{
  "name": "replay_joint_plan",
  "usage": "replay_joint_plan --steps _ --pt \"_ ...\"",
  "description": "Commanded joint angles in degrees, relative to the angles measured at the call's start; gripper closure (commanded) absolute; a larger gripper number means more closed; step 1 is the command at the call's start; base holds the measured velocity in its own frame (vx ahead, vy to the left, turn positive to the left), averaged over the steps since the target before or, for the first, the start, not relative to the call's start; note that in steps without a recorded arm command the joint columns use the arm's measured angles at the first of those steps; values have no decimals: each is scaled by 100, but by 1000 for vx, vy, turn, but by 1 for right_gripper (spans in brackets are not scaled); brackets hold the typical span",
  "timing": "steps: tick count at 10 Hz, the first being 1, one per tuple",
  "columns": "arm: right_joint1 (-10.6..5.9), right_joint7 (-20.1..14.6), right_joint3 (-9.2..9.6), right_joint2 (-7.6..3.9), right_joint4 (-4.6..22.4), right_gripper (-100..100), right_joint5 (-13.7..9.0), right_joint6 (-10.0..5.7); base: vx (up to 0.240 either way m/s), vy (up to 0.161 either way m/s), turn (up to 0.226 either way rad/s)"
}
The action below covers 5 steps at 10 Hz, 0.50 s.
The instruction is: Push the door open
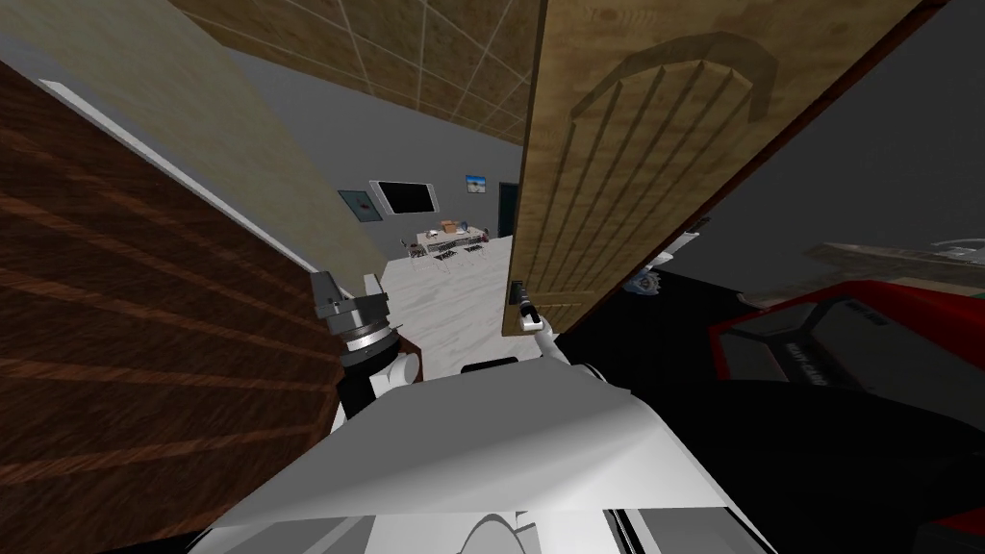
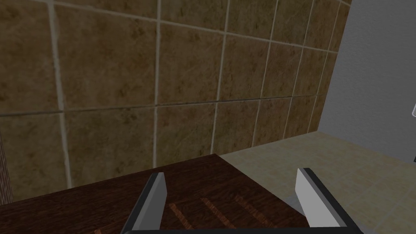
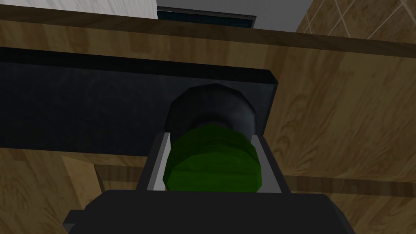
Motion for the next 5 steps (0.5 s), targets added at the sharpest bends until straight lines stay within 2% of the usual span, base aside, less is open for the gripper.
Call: replay_joint_plan --steps 1,5 --pt "-58 8 -195 -89 36 100 -40 -22 170 130 -81" --pt "-97 77 -472 -59 90 100 -80 -19 191 113 -79"
